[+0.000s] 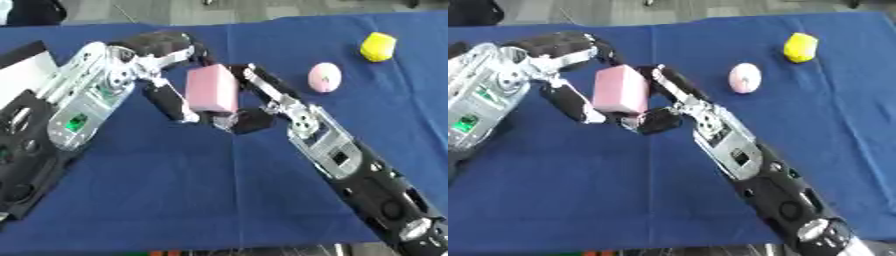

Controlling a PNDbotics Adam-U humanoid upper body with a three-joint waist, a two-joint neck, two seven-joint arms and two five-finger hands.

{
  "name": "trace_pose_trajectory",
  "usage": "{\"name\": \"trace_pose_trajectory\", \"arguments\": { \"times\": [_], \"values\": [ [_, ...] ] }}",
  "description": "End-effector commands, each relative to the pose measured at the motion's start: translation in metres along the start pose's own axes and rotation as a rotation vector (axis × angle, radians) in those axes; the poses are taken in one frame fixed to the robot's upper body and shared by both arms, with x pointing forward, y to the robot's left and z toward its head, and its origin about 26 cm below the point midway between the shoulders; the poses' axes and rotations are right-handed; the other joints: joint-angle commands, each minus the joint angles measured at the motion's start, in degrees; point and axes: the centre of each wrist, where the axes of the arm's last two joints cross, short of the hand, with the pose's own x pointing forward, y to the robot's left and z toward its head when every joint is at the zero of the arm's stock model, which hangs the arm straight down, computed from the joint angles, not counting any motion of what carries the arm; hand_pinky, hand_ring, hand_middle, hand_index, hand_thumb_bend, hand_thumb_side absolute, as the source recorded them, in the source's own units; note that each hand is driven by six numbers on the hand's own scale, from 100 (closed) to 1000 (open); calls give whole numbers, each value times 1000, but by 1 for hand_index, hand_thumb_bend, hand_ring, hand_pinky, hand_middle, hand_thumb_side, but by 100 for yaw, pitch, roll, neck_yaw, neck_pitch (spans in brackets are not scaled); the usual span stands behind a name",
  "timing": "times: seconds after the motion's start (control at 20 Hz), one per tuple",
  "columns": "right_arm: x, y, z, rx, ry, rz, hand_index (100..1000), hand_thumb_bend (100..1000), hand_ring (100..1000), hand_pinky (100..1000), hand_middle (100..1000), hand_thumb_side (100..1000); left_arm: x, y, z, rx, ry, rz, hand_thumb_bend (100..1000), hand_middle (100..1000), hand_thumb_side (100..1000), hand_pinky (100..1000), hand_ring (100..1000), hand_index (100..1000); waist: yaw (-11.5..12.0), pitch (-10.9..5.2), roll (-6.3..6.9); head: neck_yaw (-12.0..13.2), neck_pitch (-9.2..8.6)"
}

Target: Pick up the objects with one hand, pass them to the other hand, and then place them into the box on the other side of the table.

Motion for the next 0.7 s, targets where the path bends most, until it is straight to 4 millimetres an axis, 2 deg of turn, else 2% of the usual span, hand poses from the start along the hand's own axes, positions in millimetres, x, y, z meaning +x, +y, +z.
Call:
{"name": "trace_pose_trajectory", "arguments": {
  "times": [0.05,0.7],
  "values": [
    [12,-5,-4,-3,-51,12,508,100,566,679,422,229,3,10,0,41,-4,-15,526,755,253,791,818,848,-9,-233,45,34,35],
    [13,-4,-4,12,-53,15,509,100,567,679,423,228,6,10,1,71,-14,25,342,687,311,746,729,766,-2,-229,43,64,35]
  ]
}}
